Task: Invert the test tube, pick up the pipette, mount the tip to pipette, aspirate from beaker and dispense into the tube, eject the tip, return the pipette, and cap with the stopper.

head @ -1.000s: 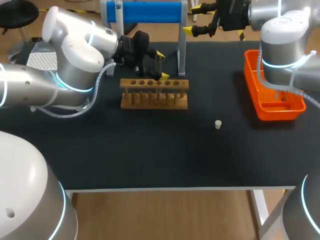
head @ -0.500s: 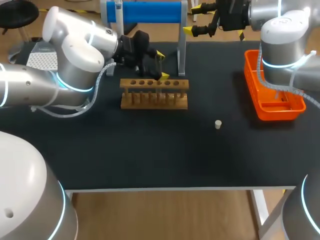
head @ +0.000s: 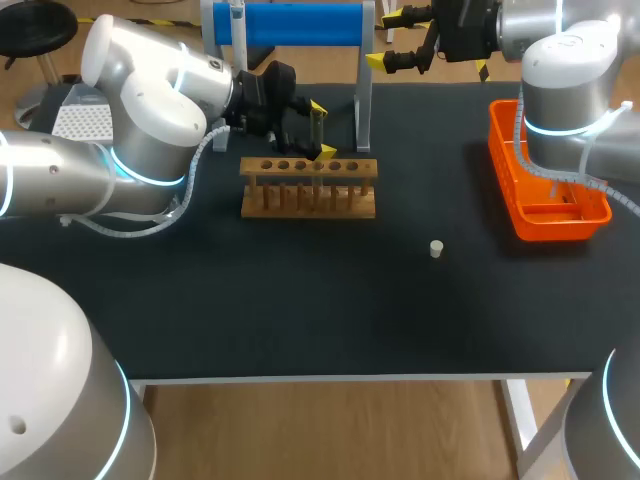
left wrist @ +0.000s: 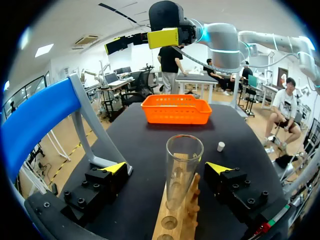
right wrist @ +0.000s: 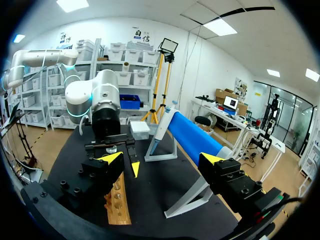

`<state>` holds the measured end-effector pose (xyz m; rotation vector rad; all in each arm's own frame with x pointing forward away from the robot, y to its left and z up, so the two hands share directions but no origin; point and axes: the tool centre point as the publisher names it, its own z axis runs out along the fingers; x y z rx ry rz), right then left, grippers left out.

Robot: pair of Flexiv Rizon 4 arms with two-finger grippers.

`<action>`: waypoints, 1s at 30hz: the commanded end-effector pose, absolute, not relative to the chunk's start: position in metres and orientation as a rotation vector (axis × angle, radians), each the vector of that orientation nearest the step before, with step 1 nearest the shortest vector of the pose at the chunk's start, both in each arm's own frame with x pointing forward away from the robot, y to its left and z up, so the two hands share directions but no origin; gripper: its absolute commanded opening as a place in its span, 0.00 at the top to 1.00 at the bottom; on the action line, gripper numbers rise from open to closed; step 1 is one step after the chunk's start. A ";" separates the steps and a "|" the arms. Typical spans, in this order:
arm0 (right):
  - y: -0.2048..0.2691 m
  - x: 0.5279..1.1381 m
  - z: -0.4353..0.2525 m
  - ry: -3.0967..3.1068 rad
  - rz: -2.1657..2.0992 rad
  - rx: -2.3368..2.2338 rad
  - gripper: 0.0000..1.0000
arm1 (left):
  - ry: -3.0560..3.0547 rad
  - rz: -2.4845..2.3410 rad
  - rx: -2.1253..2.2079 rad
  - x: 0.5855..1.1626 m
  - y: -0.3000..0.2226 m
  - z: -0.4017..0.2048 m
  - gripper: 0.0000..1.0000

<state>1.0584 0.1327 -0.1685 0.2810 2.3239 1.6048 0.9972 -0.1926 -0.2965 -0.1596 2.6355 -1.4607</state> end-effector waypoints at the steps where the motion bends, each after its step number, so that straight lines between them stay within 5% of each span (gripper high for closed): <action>1: 0.132 1.059 -0.168 2.328 1.605 0.280 0.00 | 2.624 -1.462 -0.159 0.995 -0.192 -0.297 0.00; 30: 0.132 1.059 -0.168 2.328 1.605 0.280 0.00 | 2.578 -1.490 -0.067 0.993 -0.194 -0.291 0.00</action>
